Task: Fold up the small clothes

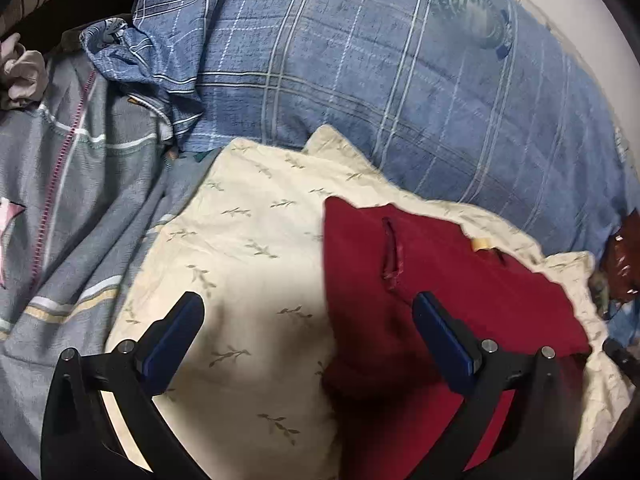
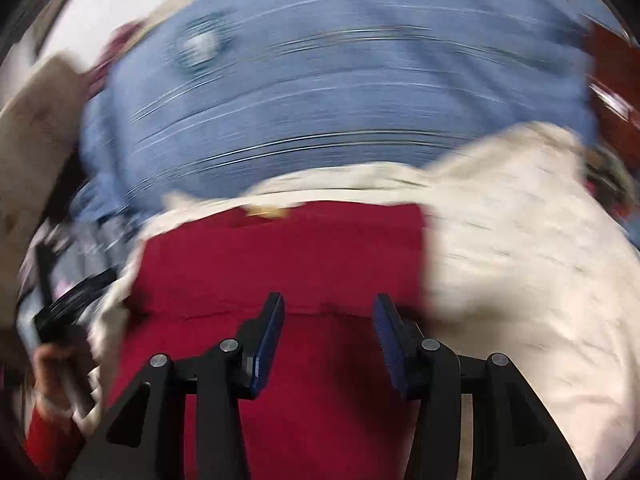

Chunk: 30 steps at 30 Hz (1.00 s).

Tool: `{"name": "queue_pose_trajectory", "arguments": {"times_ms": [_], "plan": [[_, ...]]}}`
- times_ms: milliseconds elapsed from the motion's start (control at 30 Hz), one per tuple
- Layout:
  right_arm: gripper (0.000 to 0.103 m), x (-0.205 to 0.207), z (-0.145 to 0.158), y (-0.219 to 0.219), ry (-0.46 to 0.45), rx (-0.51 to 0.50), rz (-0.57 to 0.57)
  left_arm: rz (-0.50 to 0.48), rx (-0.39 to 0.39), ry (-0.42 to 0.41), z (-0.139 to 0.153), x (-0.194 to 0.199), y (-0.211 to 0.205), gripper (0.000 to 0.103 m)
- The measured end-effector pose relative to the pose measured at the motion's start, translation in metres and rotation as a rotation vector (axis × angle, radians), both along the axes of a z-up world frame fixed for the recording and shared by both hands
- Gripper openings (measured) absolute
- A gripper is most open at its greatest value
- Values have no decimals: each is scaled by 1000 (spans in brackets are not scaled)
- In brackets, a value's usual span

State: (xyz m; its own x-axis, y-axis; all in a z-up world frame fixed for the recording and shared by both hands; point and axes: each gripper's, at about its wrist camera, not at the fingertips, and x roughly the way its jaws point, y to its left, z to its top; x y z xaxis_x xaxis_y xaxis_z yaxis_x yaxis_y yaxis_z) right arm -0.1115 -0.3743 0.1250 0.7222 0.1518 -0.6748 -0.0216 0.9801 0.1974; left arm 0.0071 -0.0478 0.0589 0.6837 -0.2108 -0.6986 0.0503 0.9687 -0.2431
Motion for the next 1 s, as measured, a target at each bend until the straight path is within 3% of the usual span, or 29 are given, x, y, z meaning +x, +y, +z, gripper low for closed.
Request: {"name": "queue_pose_trajectory", "arguments": {"times_ms": [67,200,267,333,367,400,467,500,633,700,767,833,867,1000], "plan": [[49,17,-8,39,-7,-6,109,7,11,-1,-1,0,2,103],[50,70,-34,123,29,-113,319,49,-7,4,-1,5,18,103],[56,87,-50,147,58,-196,363,75,-35,22,-3,9,26,103],[53,101,-64,162,58,-295,345,84,-57,30,-3,11,32,103],[53,107,-68,162,69,-281,339,86,-56,29,-2,11,33,103],[47,111,-71,158,83,-233,331,86,-55,27,-1,11,33,103],[30,111,-67,149,82,-176,325,76,-56,21,0,10,31,103],[13,106,-61,145,81,-145,326,70,-56,19,1,9,30,103],[9,81,-37,140,50,-76,353,67,-53,6,4,7,28,103],[10,76,-40,145,65,-79,366,66,-55,3,4,6,26,103],[17,80,-53,153,86,-108,363,60,-53,1,4,6,23,103],[34,82,-65,156,124,-123,353,46,-49,-6,4,5,20,103],[37,79,-65,154,134,-116,349,40,-49,-12,5,4,18,103],[61,48,-31,120,55,-113,288,-2,-57,-44,12,-2,10,103]]}}
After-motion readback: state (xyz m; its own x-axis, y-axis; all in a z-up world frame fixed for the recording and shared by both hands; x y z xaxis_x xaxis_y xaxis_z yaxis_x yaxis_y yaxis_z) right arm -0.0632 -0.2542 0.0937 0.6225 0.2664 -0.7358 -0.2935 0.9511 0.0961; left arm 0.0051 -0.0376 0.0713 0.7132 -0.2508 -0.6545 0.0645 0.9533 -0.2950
